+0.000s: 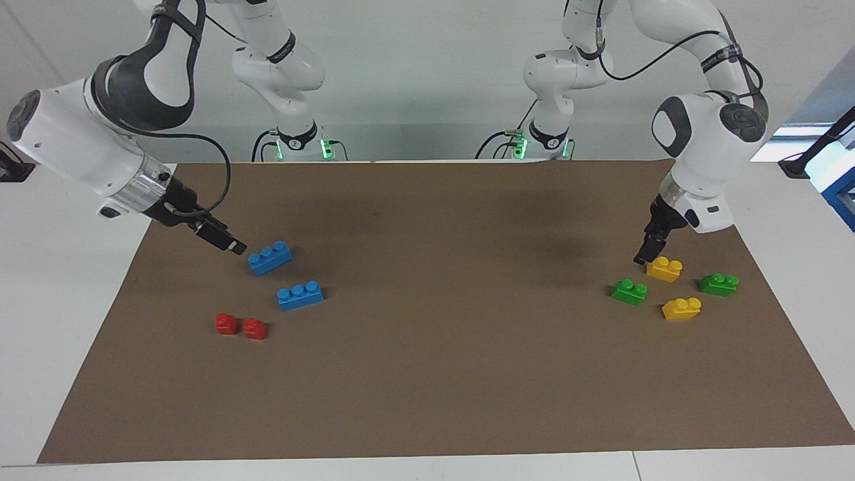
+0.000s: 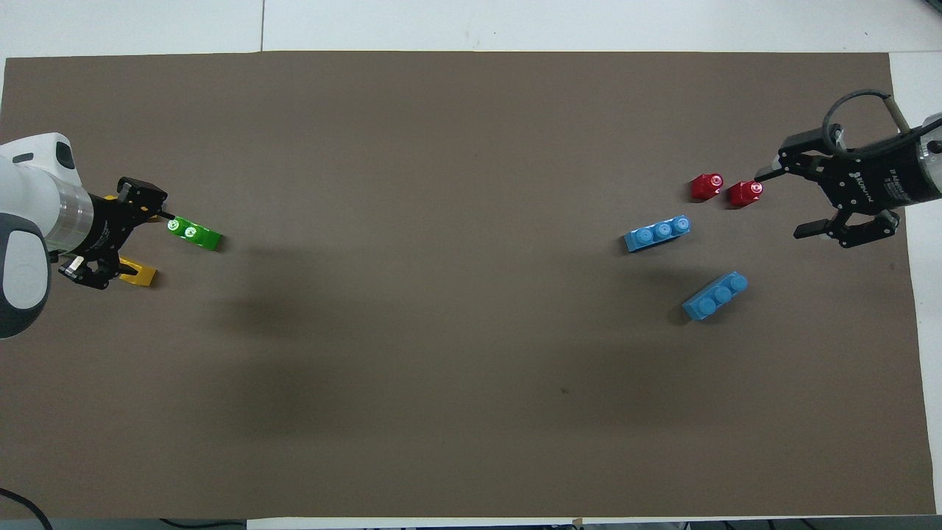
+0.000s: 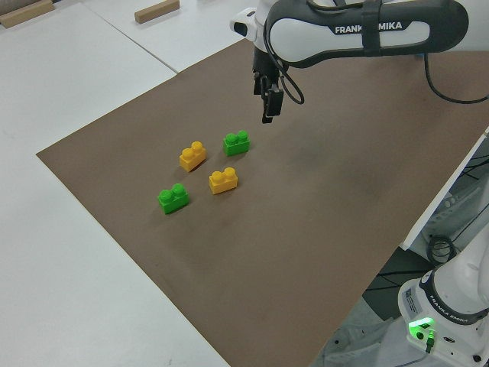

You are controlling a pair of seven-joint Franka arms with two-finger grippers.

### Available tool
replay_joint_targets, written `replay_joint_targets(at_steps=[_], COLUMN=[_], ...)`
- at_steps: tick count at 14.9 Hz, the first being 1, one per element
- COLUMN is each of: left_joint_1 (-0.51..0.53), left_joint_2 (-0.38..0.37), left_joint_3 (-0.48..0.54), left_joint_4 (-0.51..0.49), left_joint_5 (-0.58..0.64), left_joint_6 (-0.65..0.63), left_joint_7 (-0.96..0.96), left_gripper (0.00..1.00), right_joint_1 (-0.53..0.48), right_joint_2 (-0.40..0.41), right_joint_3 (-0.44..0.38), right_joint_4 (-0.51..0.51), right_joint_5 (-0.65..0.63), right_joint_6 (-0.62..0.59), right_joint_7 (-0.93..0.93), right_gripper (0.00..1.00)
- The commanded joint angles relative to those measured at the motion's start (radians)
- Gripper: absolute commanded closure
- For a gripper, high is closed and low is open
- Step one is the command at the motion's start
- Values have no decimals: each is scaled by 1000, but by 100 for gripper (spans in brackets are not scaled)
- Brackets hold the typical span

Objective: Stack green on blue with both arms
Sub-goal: 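Grasp the green brick with the left gripper while the right gripper reaches the blue brick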

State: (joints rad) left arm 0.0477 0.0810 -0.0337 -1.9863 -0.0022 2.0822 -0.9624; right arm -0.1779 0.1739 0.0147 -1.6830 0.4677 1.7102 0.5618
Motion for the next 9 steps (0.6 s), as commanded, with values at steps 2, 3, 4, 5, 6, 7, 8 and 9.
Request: replay_joint_targets(at_steps=[2,3,4,5,6,7,8,9], left_joint_1=[9,23,30,40,44,44,44,44], left_joint_2=[60,68,71,81,97,109,124,138], left_joint_3=[-2,-2,-2,-2,-2,-2,-2,-2], left_joint_4=[-11,-11,-9,-6,-2,0,1,7], left_joint_5=[1,1,1,1,1,1,4,5], left_joint_6=[110,125,140,154,163,177,193,203], left_joint_7=[-186,-211,-229,-231,-231,-231,-231,-231], left_gripper=[0,0,0,0,0,0,0,0], right_joint_1=[-21,-28,-29,-31,-31,-31,-29,-29], right_joint_2=[36,44,51,59,71,81,84,91], right_joint_3=[11,11,11,13,13,13,13,13], right_joint_4=[2,0,0,0,0,0,-1,-1], right_joint_5=[98,126,141,150,182,213,227,247], right_joint_6=[2,0,3,2,2,3,3,3], right_joint_7=[69,73,78,84,86,86,98,124], right_gripper=[1,0,0,0,1,0,1,1])
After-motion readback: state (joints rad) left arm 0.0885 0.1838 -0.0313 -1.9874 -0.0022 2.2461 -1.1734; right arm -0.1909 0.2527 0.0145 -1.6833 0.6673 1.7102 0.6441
